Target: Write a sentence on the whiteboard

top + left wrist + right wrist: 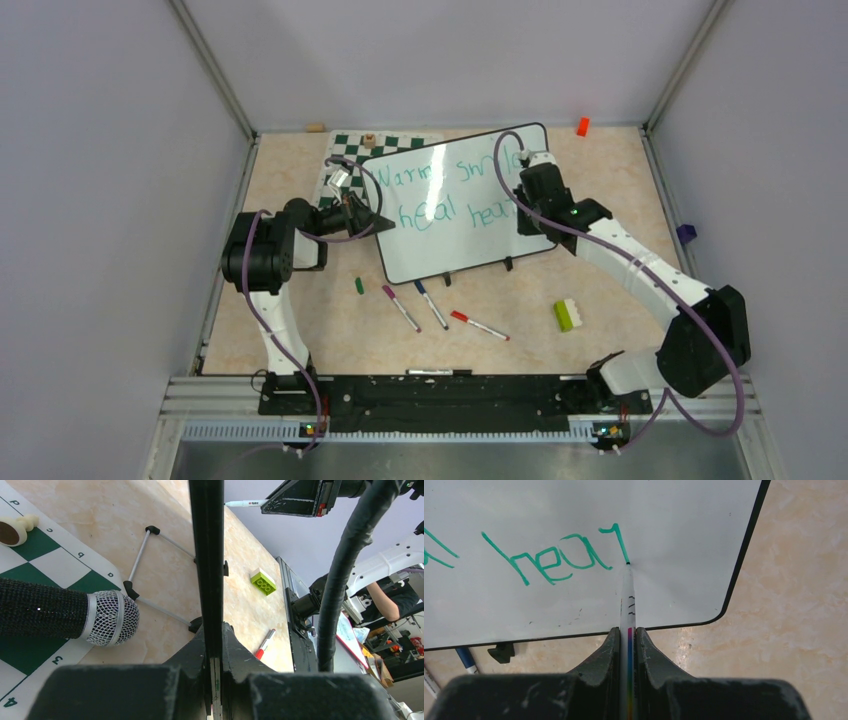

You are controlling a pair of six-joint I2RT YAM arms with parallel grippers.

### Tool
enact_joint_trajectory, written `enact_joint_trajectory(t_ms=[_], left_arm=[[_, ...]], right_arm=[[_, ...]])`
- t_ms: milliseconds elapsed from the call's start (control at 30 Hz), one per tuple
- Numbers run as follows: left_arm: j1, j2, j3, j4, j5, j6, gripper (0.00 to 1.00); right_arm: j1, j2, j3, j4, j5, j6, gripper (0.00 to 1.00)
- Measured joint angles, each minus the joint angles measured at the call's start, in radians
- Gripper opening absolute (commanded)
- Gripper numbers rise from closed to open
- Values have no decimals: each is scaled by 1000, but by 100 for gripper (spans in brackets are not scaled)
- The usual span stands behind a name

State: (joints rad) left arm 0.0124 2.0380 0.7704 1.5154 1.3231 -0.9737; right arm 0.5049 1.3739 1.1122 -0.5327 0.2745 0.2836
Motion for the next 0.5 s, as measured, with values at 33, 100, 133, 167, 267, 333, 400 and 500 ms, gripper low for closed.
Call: enact_joint_trajectory(t_ms=[33,100,133,167,267,333,400,500], left_arm=[[0,0,0,0,0,0,0],[0,0,0,0,0,0,0],[0,0,0,0,0,0,0],[0,0,0,0,0,0,0],[0,0,0,-1,-1,0,0],[0,0,0,-1,-1,-1,0],[0,0,0,0,-3,0,0],[0,0,0,-1,-4,-1,0]], right_arm=[[0,0,0,0,0,0,0],[0,1,1,-1,0,0,0],[0,2,3,-3,0,0,0],[0,5,7,-6,1,0,0],[-2,23,34,-16,2,-2,0],[-4,32,51,-21,4,-2,0],[-7,40,63,-22,6,-1,0],[-17,46,68,-18,6,1,0]])
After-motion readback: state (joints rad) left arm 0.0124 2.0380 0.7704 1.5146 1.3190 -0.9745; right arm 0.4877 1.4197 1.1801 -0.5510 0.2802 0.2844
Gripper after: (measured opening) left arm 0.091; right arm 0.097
